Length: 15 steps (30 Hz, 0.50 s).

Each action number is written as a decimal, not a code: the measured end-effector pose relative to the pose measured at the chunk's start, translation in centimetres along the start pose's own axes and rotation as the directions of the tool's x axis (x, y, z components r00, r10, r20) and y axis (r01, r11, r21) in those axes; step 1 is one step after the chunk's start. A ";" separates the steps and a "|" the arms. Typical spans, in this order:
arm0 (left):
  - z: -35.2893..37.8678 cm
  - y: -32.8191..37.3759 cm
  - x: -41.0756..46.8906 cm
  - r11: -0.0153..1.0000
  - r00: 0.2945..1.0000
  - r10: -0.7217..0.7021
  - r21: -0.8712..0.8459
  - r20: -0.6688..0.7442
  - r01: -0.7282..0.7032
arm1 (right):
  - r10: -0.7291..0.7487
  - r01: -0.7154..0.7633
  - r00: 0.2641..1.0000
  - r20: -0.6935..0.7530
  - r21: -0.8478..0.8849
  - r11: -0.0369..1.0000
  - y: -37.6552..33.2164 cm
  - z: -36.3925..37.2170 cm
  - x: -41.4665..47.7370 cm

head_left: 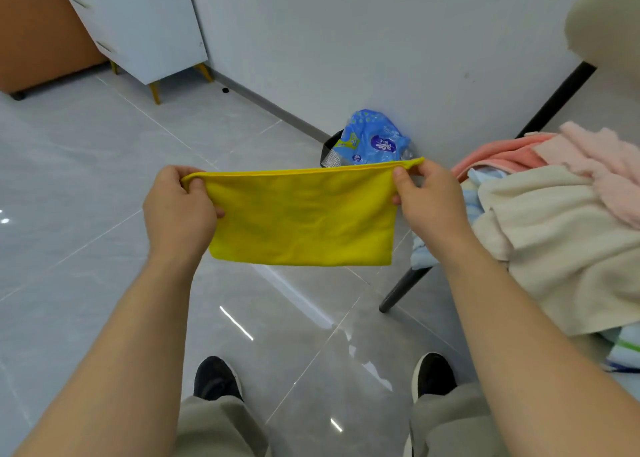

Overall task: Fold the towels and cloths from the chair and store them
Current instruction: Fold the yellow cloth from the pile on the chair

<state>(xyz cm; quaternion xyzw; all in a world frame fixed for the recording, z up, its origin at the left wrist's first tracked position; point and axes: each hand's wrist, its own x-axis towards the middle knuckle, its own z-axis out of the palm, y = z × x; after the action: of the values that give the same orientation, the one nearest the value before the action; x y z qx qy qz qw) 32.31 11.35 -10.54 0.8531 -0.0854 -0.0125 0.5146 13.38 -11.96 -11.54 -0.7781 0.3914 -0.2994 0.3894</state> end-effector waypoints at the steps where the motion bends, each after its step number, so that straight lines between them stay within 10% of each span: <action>1: -0.1 0.1 0.0 1.000 1.000 -0.014 -0.010 -0.006 0.014 | -0.020 0.020 1.000 0.009 0.008 1.000 -0.1 0.0 -0.1; 15: 0.0 1.0 0.6 0.977 0.977 -0.142 -0.139 0.162 0.165 | -0.160 0.194 0.968 -0.193 0.173 0.966 -0.7 -0.8 -0.5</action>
<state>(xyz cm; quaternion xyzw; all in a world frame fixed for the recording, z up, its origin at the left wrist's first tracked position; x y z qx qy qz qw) 32.73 10.78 -9.58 0.8122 -0.0567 -0.1232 0.5675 12.77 -11.56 -10.62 -0.7394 0.3229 -0.4372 0.3972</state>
